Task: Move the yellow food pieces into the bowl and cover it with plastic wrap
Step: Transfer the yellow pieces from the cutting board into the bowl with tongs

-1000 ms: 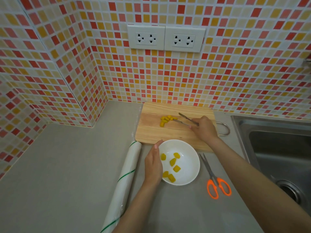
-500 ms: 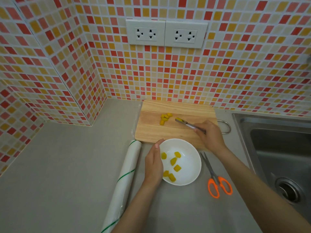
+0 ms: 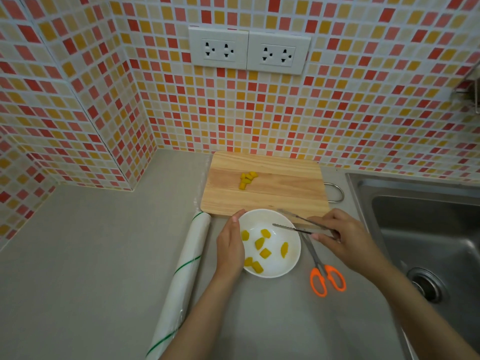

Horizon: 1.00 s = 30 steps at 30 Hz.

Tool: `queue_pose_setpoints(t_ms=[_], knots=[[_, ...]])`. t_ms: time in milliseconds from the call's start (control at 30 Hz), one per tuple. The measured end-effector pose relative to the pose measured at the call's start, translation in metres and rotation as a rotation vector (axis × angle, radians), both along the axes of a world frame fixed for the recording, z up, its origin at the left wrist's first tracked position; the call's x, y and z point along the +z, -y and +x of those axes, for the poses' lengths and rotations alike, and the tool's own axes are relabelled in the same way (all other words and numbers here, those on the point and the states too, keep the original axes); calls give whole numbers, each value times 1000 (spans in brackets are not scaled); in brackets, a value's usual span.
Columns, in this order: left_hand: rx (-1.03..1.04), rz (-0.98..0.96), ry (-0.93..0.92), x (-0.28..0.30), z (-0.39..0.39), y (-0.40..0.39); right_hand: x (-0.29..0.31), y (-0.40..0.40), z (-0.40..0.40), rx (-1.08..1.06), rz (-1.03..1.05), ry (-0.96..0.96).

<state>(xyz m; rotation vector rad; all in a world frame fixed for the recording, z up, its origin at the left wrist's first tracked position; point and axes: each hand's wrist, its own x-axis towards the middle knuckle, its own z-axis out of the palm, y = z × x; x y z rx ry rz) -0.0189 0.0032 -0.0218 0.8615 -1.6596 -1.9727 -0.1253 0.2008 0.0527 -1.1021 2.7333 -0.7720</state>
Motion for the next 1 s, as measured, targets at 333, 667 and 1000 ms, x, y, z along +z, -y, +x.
queue_pose_setpoints(t_ms=[333, 667, 1000], knots=[[8, 27, -1, -1, -1, -1, -30, 80, -73, -174, 67, 77], [7, 8, -1, -2, 0, 0, -54, 146, -95, -234, 81, 116], [6, -11, 0, -1, 0, 0, -25, 97, -52, -139, -35, 14]])
